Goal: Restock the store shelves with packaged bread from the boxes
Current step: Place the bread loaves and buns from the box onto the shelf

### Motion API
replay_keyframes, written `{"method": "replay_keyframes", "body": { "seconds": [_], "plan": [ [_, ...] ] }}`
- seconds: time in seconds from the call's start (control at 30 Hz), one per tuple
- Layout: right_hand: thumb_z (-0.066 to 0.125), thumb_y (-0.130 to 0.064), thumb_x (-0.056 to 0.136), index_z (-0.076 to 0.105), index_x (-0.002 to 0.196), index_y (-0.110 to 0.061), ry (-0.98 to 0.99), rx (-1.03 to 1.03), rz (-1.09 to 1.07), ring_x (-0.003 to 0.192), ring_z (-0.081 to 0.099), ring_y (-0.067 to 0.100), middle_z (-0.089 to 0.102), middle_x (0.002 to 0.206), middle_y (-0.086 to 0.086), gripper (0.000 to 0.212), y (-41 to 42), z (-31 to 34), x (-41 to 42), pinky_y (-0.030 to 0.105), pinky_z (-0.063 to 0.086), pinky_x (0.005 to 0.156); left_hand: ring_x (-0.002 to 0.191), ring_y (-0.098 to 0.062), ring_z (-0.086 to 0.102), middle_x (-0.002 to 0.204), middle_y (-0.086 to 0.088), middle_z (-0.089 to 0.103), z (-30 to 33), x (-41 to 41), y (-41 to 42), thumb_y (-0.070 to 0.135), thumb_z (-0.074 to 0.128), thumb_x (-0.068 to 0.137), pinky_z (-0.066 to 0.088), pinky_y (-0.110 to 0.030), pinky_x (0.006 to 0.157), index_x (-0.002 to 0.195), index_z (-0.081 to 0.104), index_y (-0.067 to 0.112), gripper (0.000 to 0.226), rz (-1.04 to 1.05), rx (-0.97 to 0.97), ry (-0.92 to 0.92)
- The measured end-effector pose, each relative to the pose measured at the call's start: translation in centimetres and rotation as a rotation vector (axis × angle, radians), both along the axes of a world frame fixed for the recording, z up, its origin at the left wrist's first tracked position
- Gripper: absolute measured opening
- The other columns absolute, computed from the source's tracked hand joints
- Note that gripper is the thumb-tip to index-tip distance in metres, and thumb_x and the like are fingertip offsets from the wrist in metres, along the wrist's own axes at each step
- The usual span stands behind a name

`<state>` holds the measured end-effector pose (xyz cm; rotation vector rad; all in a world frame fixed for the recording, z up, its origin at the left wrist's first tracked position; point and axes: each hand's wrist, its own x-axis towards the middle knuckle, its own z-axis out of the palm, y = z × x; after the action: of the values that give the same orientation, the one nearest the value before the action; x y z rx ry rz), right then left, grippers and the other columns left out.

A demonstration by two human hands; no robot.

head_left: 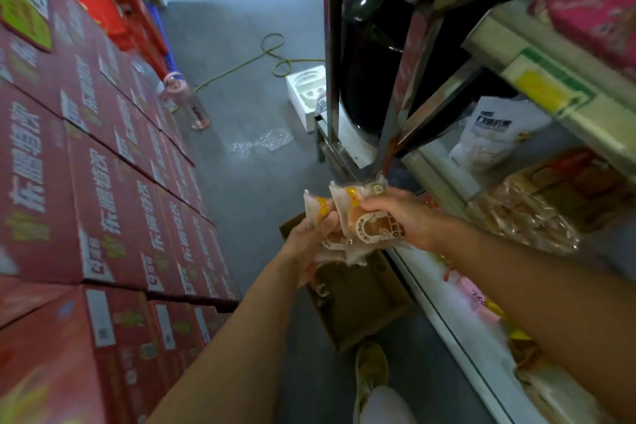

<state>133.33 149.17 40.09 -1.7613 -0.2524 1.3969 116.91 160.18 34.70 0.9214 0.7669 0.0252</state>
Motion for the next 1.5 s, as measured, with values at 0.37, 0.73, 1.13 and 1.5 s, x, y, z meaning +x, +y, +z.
{"method": "replay_keyframes", "body": {
  "seconds": [0.37, 0.73, 1.13, 1.5],
  "plan": [
    [0.082, -0.045, 0.055, 0.07, 0.101, -0.011, -0.013, 0.296, -0.565, 0.087, 0.071, 0.021, 0.076, 0.096, 0.007, 0.059, -10.1, 12.8, -9.7, 0.036, 0.057, 0.077, 0.108, -0.032, 0.069, 0.117, -0.01, 0.072, 14.1, -5.3, -8.1, 0.066, 0.064, 0.075, 0.056, -0.049, 0.091, 0.125, 0.065, 0.017, 0.07, 0.122, -0.028, -0.005],
    [0.082, -0.043, 0.06, 0.069, 0.101, -0.016, -0.175, 0.456, -0.75, 0.076, 0.068, 0.019, 0.075, 0.085, 0.003, 0.051, -21.1, 22.7, -17.6, 0.038, 0.055, 0.077, 0.11, -0.036, 0.067, 0.132, -0.018, 0.062, 24.8, -8.3, -16.7, 0.056, 0.09, 0.052, 0.057, -0.048, 0.089, 0.13, 0.059, 0.01, 0.096, -0.087, 0.131, -0.22],
    [0.08, -0.02, 0.076, 0.068, 0.112, -0.006, -0.45, 0.314, -0.694, 0.079, 0.071, 0.021, 0.074, 0.09, 0.007, 0.04, -40.0, 29.8, -16.8, 0.031, 0.057, 0.066, 0.084, -0.028, 0.073, 0.119, -0.014, 0.069, 33.4, -4.7, -29.0, 0.027, 0.08, 0.076, 0.06, -0.044, 0.081, 0.126, 0.056, 0.009, 0.058, -0.322, 0.274, -0.277],
    [0.082, -0.046, 0.067, 0.069, 0.101, -0.018, -0.766, 0.165, -0.736, 0.102, 0.064, 0.016, 0.073, 0.105, -0.001, 0.046, -56.9, 36.7, -17.0, 0.031, 0.049, 0.084, 0.082, -0.026, 0.071, 0.103, -0.014, 0.07, 40.0, 0.1, -46.4, 0.014, 0.072, 0.087, 0.06, -0.033, 0.061, 0.097, 0.062, 0.01, 0.014, -0.526, 0.37, -0.437]
  ]
}}
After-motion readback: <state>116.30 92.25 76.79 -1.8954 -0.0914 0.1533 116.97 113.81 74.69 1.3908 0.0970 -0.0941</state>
